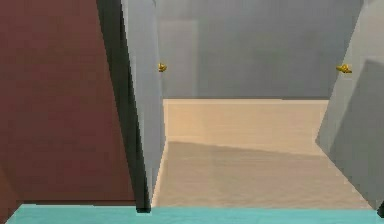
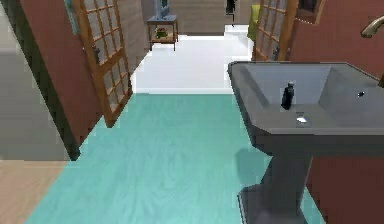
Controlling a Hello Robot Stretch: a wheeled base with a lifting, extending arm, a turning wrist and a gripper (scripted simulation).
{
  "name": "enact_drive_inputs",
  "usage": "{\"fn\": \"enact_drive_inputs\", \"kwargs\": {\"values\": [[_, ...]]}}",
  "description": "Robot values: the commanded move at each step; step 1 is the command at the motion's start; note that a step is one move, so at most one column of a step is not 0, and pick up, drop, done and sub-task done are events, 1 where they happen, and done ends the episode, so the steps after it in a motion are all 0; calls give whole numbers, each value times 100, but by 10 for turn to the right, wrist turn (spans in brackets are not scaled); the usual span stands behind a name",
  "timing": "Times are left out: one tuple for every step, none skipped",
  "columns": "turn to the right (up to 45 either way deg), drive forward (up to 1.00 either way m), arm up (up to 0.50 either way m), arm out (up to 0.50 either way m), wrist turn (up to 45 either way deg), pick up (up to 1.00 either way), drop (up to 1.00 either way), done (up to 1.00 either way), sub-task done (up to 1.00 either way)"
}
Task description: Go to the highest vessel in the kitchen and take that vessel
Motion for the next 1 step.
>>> {"fn": "enact_drive_inputs", "kwargs": {"values": [[450,0,0,0,0,0,0,0,0]]}}
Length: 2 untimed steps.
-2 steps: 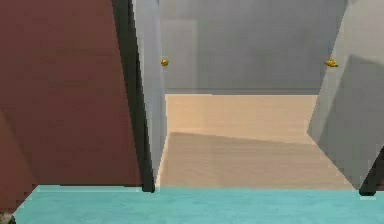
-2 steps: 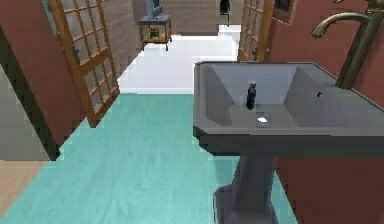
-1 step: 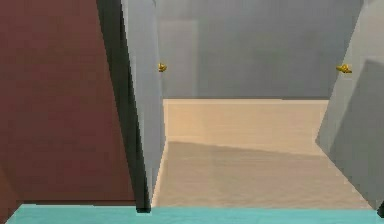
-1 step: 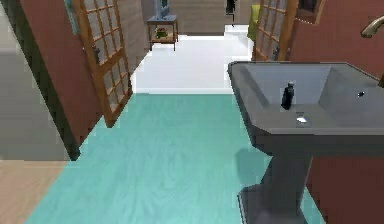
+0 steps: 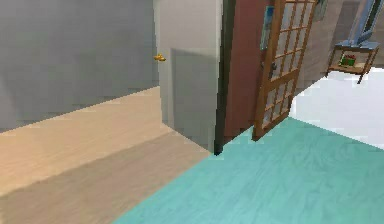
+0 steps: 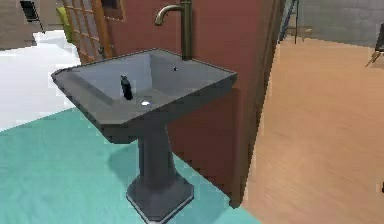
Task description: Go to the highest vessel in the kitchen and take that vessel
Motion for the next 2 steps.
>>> {"fn": "enact_drive_inputs", "kwargs": {"values": [[150,0,0,0,0,0,0,0,0],[0,40,0,0,0,0,0,0,0]]}}
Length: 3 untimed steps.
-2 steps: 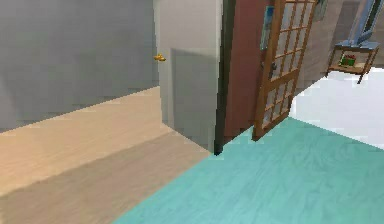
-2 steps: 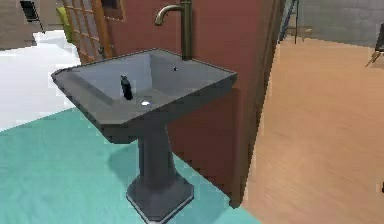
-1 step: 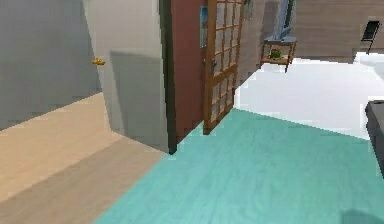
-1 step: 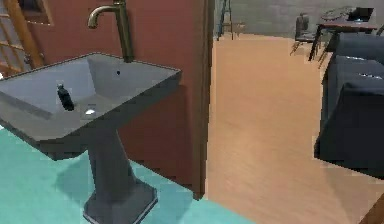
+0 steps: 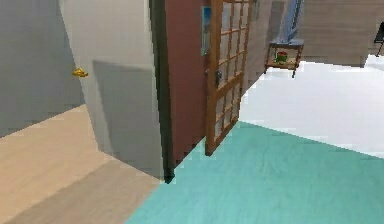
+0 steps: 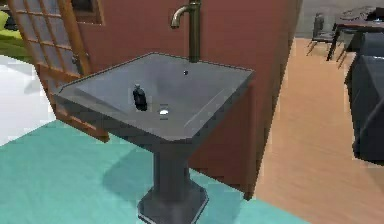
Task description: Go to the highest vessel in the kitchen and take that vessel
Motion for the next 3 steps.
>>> {"fn": "enact_drive_inputs", "kwargs": {"values": [[240,0,0,0,0,0,0,0,0],[0,100,0,0,0,0,0,0,0],[0,30,0,0,0,0,0,0,0]]}}
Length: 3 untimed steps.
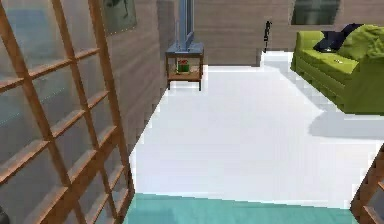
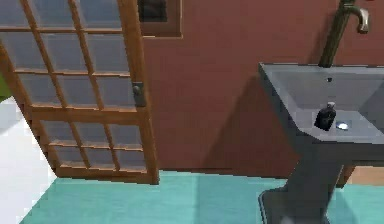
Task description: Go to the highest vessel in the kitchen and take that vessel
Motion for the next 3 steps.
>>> {"fn": "enact_drive_inputs", "kwargs": {"values": [[210,0,0,0,0,0,0,0,0],[0,100,0,0,0,0,0,0,0],[30,0,0,0,0,0,0,0,0]]}}
